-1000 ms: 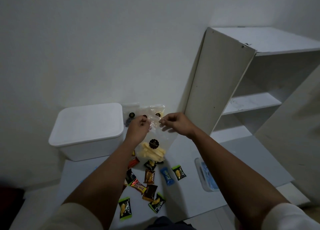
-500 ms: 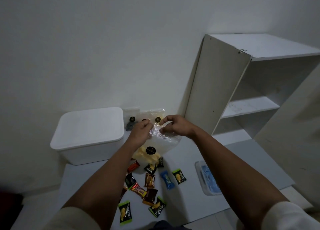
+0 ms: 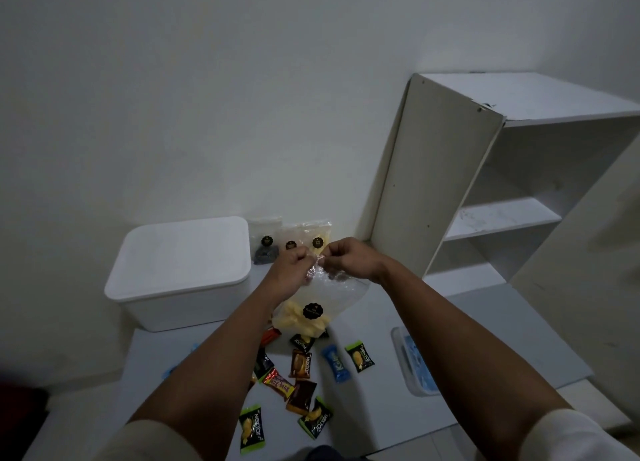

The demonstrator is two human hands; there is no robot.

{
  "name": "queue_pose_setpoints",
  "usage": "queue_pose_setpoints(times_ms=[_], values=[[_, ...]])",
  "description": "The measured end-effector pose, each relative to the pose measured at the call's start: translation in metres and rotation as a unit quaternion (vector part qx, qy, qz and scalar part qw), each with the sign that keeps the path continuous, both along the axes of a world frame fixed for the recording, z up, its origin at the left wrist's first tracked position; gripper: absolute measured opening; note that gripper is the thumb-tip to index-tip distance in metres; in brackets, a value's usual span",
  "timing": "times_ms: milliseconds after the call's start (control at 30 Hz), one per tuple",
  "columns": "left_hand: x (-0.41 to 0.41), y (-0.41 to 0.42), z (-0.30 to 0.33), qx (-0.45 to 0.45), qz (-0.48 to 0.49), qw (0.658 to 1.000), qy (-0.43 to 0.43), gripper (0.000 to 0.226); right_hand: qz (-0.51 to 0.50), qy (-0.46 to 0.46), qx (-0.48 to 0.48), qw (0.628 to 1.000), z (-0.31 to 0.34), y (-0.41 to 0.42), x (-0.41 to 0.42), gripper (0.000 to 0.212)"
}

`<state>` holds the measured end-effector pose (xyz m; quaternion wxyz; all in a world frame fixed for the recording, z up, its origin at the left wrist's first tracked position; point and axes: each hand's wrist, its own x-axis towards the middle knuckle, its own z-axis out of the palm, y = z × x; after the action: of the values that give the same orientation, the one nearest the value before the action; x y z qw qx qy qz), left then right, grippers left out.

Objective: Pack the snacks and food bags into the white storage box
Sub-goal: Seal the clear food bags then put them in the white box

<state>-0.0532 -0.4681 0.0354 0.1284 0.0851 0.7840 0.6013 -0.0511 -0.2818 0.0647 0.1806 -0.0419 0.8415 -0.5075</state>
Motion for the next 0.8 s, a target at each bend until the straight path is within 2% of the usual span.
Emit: queue_pose_setpoints(times_ms=[100,167,400,500,633,800], values=[[0.0,-0.006,0.001,-0.041,-0.01,0.999,0.032,0.034,-0.001,0.019,0.007,1.0,-0.002,0.004,0.001,0.022],[-0.002,-0.009,0.0,-0.03,-0.003,0.999,0.029,0.039,0.0,0.022,0.008,1.0,-0.003,0.006,0.002,0.017],[-0.001,-0.005,-0.001,-0.004,0.006,1.0,-0.016,0.02,0.026,0.049,0.061,0.997,-0.003,0.001,0.002,0.022],[-0.002,-0.008,0.001,-0.014,-0.008,1.0,-0.014,0.016,0.004,0.073,0.044,0.996,-0.003,0.002,0.004,0.021],[-0.001,-0.01,0.007,0.015,0.021,1.0,-0.016,0.019,-0.017,0.07,0.004,0.997,-0.005,0.008,0.005,0.018],[0.003,-0.008,0.006,0.033,0.031,0.999,-0.029,0.017,-0.007,0.074,0.004,0.997,-0.002,0.005,0.007,0.016]])
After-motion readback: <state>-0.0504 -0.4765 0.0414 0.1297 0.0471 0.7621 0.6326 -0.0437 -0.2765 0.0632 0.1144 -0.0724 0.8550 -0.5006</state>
